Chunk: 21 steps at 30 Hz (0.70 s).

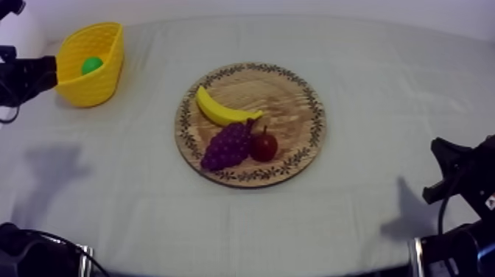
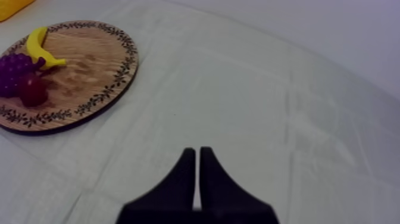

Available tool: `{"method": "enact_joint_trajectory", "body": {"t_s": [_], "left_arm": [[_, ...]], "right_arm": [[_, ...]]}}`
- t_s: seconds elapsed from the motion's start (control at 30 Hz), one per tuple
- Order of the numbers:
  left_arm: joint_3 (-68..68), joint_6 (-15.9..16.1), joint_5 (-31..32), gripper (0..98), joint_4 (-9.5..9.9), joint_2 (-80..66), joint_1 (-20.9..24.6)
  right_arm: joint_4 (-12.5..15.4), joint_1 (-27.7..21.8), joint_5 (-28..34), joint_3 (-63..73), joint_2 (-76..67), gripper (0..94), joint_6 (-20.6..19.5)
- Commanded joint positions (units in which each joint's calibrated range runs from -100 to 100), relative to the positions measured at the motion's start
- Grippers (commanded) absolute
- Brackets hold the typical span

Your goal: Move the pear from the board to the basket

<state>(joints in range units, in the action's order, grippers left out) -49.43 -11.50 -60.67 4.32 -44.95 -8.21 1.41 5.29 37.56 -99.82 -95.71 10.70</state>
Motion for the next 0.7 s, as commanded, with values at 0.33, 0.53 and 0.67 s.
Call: {"method": "enact_joint_trajectory", "body": {"t_s": [0.33, 0.53, 0.67], "left_arm": [[-23.1, 15.7, 8.7, 0.0, -4.86, -24.8, 0.1], [-32.0, 22.0, 11.0, 0.0, -6.87, -33.7, 2.7], [-35.4, 24.2, 12.1, 0.0, -7.53, -39.3, 4.4]], "right_arm": [[0.0, 0.0, 0.0, 0.0, 0.0, 0.4, 0.0], [0.0, 0.0, 0.0, 0.0, 0.0, 0.4, 0.0], [0.0, 0.0, 0.0, 0.0, 0.0, 0.4, 0.0]]}}
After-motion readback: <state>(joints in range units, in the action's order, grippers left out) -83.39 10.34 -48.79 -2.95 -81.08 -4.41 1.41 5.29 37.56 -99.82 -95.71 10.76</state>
